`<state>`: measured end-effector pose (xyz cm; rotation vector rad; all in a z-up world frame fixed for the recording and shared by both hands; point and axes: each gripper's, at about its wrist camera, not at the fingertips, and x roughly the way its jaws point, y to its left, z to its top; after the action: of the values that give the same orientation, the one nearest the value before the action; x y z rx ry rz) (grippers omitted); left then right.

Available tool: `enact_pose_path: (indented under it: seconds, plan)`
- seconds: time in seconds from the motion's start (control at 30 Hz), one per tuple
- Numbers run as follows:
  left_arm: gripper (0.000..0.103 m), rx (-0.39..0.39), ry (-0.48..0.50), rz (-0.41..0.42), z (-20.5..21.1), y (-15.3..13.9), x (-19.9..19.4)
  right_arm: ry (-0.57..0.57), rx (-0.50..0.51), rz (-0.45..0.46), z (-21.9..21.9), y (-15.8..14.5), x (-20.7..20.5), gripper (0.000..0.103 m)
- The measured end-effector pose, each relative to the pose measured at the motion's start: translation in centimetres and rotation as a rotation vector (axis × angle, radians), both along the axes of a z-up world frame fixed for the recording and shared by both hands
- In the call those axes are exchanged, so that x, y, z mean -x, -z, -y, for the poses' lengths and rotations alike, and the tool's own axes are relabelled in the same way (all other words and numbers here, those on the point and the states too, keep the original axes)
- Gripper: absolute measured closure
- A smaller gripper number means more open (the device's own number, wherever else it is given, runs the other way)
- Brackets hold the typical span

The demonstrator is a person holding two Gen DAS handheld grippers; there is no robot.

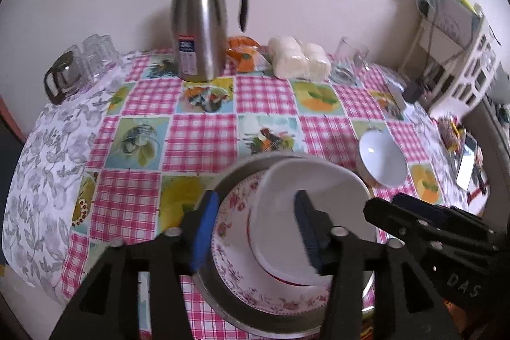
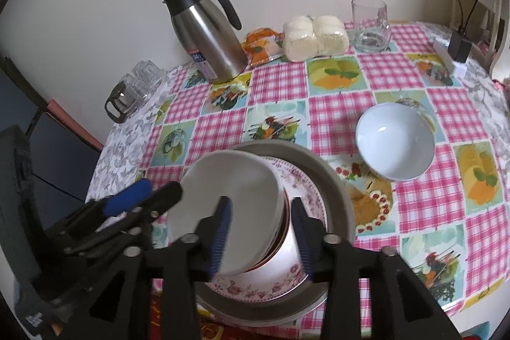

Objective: Organize plates and bowls
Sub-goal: 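Open both tools and withdraw from the square bowl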

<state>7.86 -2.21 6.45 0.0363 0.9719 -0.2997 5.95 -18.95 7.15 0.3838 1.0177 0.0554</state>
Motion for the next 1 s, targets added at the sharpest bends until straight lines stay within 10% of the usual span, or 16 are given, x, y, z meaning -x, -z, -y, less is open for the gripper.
enact_pose_path:
  seconds: [0.67, 1.0]
  plan:
    - [0.014, -0.057, -0.136, -0.021, -2.2, 0.9, -1.0, -0.017, 0.147, 0.068, -0.7, -0.2, -0.1, 0.001]
    - [0.013, -0.034, -0.17, 0.001, -2.6, 0.6, -1.2, -0.016, 0.163, 0.088, -0.3, -0.2, 0.0, 0.0]
